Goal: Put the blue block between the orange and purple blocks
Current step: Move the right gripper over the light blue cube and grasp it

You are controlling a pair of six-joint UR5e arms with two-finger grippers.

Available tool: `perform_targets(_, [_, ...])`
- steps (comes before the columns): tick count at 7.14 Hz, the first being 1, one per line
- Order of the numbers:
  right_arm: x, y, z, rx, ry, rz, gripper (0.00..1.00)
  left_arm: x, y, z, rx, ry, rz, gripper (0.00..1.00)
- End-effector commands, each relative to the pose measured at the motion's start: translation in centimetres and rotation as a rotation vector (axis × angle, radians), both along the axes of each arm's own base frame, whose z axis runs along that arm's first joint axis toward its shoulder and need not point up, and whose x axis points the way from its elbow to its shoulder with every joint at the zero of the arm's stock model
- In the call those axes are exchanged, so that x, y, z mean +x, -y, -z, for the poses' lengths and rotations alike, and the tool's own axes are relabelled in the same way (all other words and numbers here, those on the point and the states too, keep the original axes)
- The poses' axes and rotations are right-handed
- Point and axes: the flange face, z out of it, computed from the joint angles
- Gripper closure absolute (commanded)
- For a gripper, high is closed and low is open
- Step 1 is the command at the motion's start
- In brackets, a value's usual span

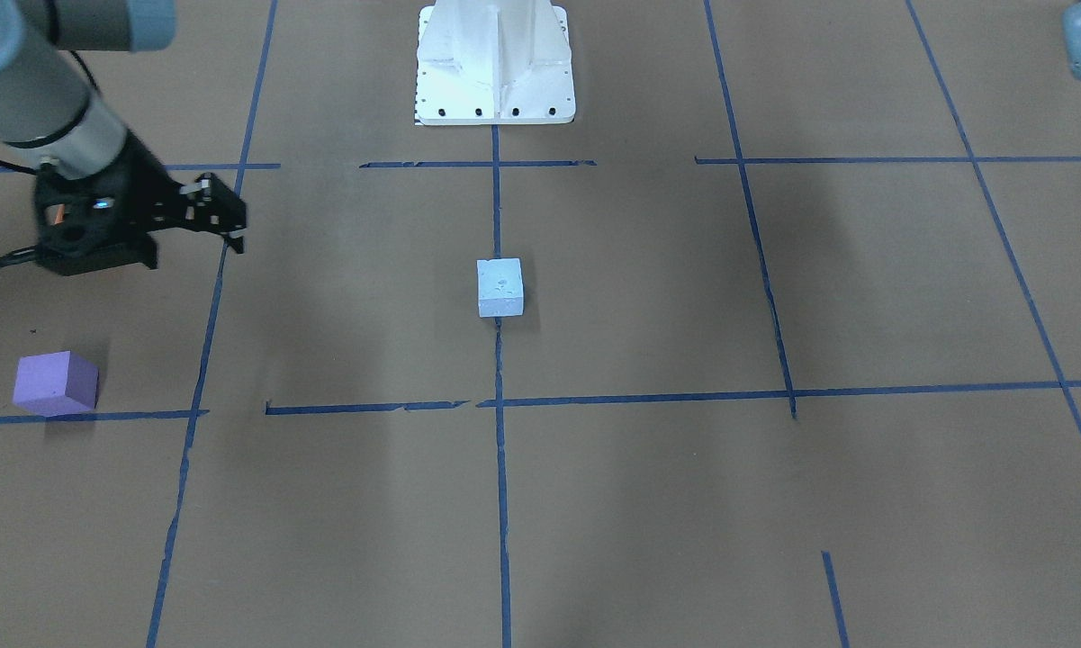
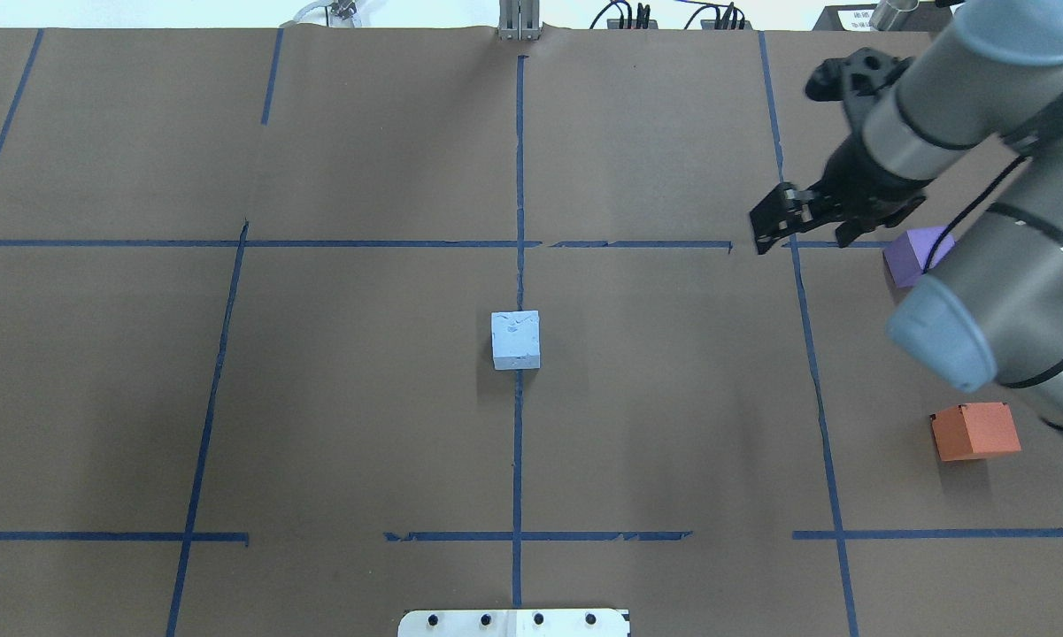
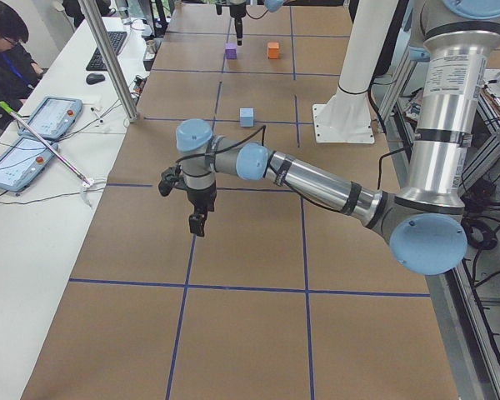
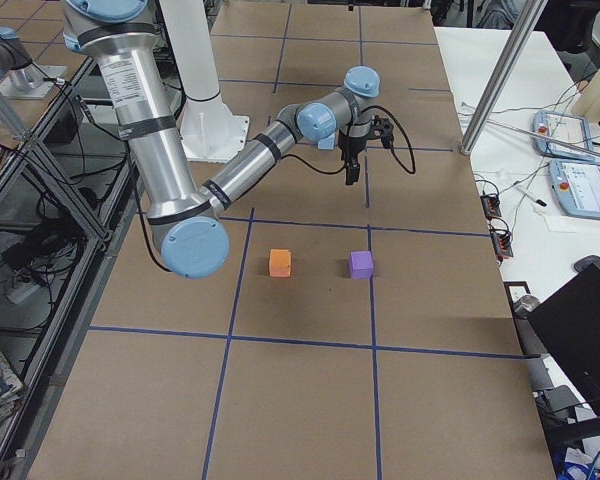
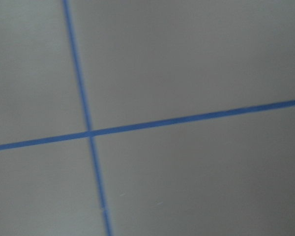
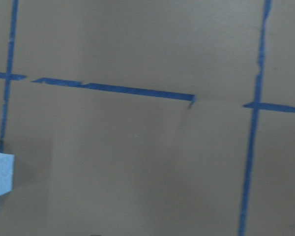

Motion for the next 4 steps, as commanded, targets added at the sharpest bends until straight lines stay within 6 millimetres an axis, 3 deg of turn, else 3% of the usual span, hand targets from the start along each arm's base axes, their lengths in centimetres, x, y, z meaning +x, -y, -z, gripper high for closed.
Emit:
perform_targets(1, [-12.4, -3.1, 7.5, -0.043, -0.008, -0.072, 0.00, -5.1, -2.8, -3.8, -0.001, -0.114, 0.008, 0.00])
perform_targets(2, [-18.1, -3.2, 9.6, -0.043, -0.028, -0.111, 0.00, -5.1, -3.1, -4.1, -0.008, -0.119, 0.010, 0.00])
perform_targets(3, [-23.0, -3.0, 9.7, -0.054, 0.006, -0.144, 0.00, -5.1, -3.2, -4.1, -0.014, -0.121, 0.016, 0.00])
perform_targets(4, [-25.8, -2.5, 9.8, -0.039, 0.027, -0.173, 0.00, -5.1, -3.2, -4.1, -0.014, -0.121, 0.017, 0.00])
